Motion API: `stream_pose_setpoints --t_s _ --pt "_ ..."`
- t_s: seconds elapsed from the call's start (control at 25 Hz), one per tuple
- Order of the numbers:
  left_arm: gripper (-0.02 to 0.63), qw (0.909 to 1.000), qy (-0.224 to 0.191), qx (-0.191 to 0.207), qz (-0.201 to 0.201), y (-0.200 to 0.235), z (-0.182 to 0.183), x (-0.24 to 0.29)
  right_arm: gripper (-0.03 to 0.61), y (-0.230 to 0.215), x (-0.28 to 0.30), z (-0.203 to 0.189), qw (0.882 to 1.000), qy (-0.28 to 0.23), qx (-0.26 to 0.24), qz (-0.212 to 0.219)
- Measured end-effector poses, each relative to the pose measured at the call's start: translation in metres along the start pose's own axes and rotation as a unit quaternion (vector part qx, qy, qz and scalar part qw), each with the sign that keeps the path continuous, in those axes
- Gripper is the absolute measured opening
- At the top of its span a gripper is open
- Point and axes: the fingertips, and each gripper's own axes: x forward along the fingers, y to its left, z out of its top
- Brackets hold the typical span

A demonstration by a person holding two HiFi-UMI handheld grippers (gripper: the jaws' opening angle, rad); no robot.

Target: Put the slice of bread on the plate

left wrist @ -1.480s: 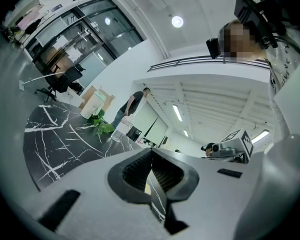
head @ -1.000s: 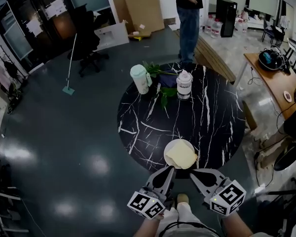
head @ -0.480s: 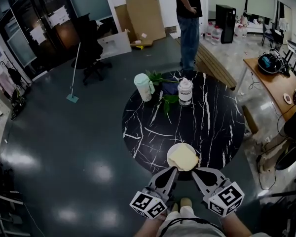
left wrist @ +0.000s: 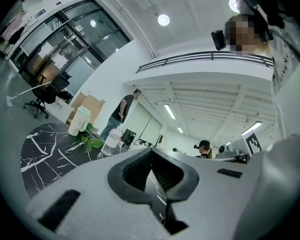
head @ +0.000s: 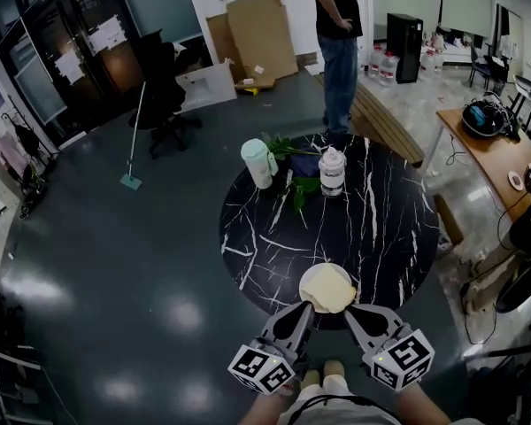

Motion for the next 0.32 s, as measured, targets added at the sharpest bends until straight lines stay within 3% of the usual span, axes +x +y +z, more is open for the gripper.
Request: stream_pose_setpoints --t_s 0.32 --pt "0.008 1.0 0.003 -0.006 0.003 0.0032 -0.0034 -0.0017 0.008 0.0005 0.0032 -0.006 1.0 0.006 -0.003 -0.003"
